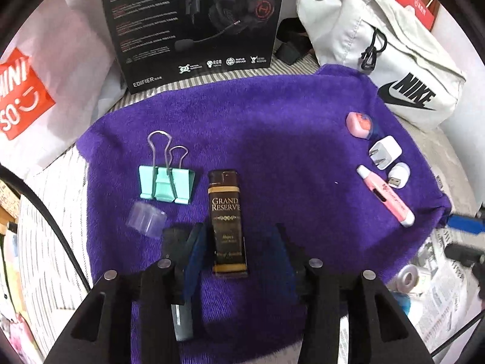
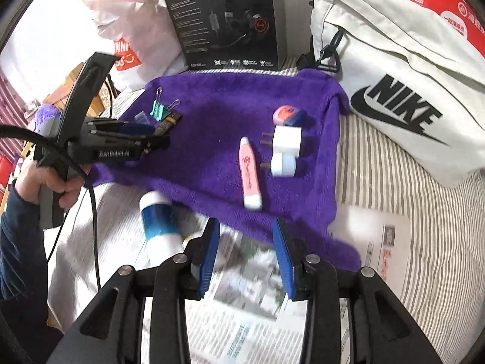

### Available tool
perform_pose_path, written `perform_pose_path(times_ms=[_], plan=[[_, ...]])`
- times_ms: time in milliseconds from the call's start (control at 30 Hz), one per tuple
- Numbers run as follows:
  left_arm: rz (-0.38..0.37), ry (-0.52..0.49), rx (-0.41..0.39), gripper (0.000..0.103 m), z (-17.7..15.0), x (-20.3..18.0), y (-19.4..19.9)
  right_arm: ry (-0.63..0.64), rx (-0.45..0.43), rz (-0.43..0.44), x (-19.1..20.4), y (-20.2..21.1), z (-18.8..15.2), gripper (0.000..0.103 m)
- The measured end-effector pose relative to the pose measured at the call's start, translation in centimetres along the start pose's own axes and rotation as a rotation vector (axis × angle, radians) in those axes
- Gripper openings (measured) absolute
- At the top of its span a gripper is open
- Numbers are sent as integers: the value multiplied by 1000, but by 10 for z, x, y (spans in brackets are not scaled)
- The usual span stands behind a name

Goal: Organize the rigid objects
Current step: 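Open the left tool off the bottle while the right tool grasps the small white jar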

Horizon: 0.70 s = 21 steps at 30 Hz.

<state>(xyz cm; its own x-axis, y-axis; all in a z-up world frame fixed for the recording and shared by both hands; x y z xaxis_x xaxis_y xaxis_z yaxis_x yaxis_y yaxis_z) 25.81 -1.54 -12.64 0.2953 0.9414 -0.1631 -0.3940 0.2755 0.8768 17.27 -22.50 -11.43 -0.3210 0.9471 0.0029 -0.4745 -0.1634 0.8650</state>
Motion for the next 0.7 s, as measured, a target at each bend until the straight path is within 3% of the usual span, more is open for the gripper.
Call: perform_pose_path(times_ms=[67,167,367,433,700], plan=[[17,6,-10,45,-2,-1,8,15,6,5,5,2,-8,37],[25,11,-50,59,-7,-3,30,33,8,17,13,3,-19,37],[59,15,-123,60,-31,-7,77,95,16,33,29,-9,-29,37],[65,16,-147,65,-45,-7,92,106,20,27,30,-15,-30,37],[70,72,-137,66,-83,4,102,140,20,10,34,-34,-24,37]])
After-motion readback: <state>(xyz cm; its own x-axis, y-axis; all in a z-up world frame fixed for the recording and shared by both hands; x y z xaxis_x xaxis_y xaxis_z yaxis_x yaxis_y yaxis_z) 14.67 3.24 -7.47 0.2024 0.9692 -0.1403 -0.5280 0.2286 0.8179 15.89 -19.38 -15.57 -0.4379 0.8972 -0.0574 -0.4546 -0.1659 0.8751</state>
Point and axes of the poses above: each gripper's, at about its wrist camera, not at the fingertips, and y roughly against the way its jaws point, x to its left, z to its top, the point moved 3 cm from there along -y, roughly the way its jaws point, and after that the axes turned 9 degrees about -z, right-handed, at the moved point
